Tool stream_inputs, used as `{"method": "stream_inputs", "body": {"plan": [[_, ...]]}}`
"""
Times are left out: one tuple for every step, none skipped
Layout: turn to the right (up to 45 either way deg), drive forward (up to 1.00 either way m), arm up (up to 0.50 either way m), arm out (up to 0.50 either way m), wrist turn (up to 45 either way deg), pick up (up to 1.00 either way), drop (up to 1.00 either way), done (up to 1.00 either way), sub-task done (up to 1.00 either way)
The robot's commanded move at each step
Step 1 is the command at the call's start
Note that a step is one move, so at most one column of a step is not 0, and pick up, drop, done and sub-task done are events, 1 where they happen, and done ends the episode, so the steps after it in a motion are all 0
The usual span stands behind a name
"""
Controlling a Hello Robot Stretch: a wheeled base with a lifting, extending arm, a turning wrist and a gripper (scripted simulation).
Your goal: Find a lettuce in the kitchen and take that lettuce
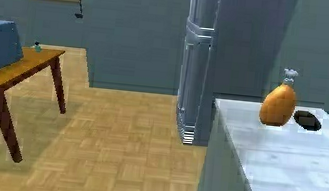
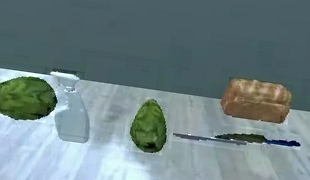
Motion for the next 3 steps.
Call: {"method": "stream_inputs", "body": {"plan": [[-30.0, 0.00, 0.00, 0.00, 0.0, 0.00, 0.00, 0.00, 0.00], [0.0, 0.00, 0.50, 0.00, 0.0, 0.00, 0.00, 0.00, 0.00], [0.0, 0.00, 0.38, 0.00, 0.0, 0.00, 0.00, 0.00, 0.00]]}}
